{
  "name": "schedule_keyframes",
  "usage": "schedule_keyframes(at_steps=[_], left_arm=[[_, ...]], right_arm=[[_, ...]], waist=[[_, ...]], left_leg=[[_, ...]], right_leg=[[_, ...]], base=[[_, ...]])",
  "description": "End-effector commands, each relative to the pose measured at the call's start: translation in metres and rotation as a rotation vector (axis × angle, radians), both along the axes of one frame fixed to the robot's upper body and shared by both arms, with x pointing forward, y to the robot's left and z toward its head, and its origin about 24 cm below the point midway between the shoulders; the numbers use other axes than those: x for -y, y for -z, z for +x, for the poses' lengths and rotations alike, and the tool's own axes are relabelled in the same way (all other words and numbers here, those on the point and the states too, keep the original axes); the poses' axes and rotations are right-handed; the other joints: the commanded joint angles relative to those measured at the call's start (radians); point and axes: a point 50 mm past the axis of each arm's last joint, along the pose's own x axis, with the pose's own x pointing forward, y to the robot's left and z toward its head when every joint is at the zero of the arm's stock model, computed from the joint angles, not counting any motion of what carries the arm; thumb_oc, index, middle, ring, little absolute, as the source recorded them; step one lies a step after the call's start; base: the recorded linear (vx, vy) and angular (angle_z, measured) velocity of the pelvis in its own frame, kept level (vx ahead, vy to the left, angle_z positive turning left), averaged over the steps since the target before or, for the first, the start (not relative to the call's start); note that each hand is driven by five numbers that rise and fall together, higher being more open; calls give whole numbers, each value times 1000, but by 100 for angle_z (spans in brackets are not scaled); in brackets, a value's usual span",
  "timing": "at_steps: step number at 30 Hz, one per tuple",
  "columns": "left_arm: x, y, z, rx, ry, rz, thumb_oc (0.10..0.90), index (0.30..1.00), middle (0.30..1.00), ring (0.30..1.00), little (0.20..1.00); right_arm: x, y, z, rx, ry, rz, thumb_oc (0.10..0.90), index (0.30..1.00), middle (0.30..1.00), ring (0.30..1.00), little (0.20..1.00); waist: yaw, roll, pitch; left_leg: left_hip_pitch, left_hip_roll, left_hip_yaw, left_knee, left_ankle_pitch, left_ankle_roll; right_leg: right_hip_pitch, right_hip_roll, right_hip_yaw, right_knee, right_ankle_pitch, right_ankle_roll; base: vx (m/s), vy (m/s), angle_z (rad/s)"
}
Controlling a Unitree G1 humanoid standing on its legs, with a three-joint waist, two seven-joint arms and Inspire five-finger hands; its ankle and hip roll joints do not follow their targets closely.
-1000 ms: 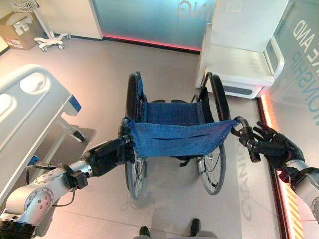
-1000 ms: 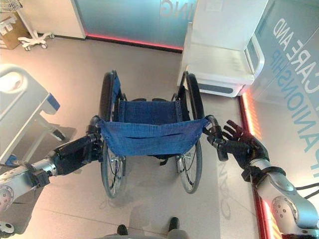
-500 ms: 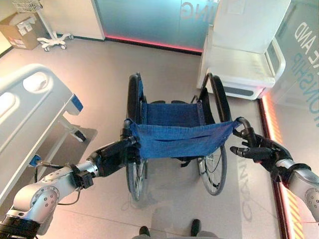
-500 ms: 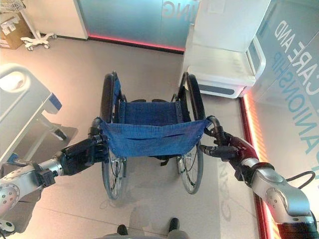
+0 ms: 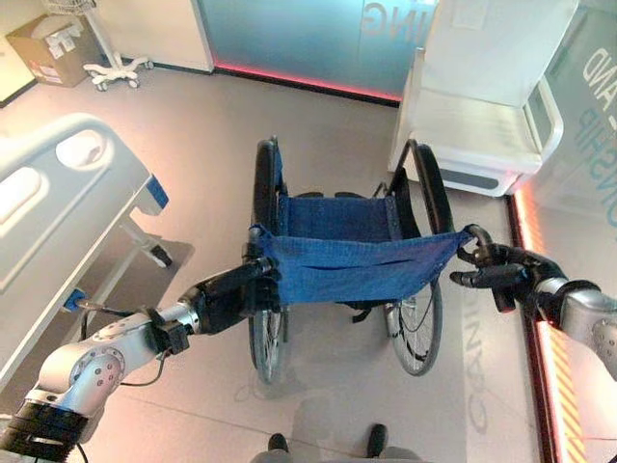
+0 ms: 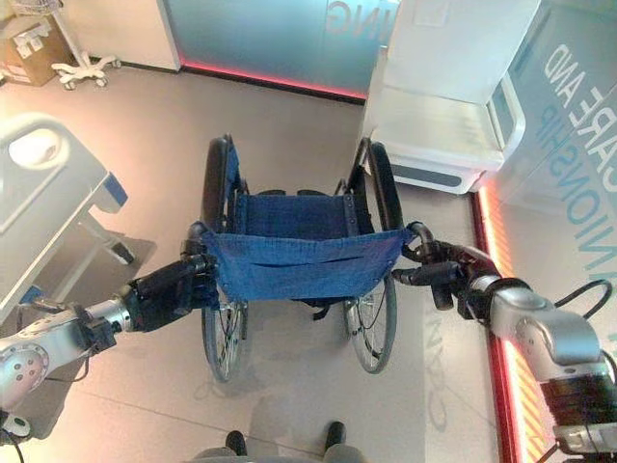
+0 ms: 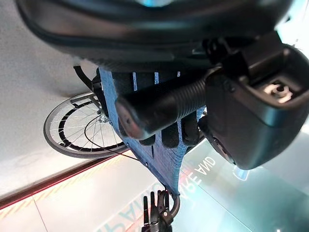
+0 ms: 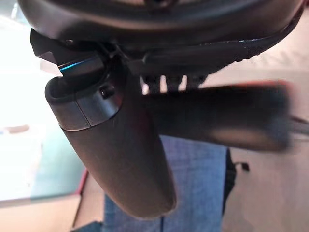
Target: Push the wheelchair next to the bed
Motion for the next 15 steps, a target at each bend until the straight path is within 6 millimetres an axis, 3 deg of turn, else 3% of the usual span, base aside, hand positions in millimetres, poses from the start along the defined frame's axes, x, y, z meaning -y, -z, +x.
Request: schedule_keyframes(at_steps=[1,3,5,15], left_arm=[[45,-108,32,440,258,-226,400,300,300,300,300],[44,-107,34,437,258,-223,400,300,300,300,300],[43,-107,35,431,258,-219,400,300,300,300,300],[45,-102,37,425,272,-220,400,300,300,300,300]], right_arm=[[18,-71,14,129,-35,-221,744,815,815,815,815],[20,-70,14,82,-52,-236,499,448,448,448,448],[22,-67,14,28,-74,-260,400,300,300,300,300],[16,-48,16,-122,-192,-315,400,300,300,300,300]], waist=[[3,29,-87],[5,25,-90],[7,23,-91],[13,21,-90]], left_leg=[[-5,21,-32,3,-16,-30],[-5,19,-34,3,-17,-30],[-6,18,-38,3,-17,-29],[-4,16,-46,3,-16,-29]], right_leg=[[44,-9,-38,83,-84,10],[46,-9,-38,82,-84,10],[48,-8,-37,80,-84,9],[55,-7,-38,75,-84,7]], base=[[25,-2,4],[29,-4,9],[24,-4,12],[3,-2,1]])
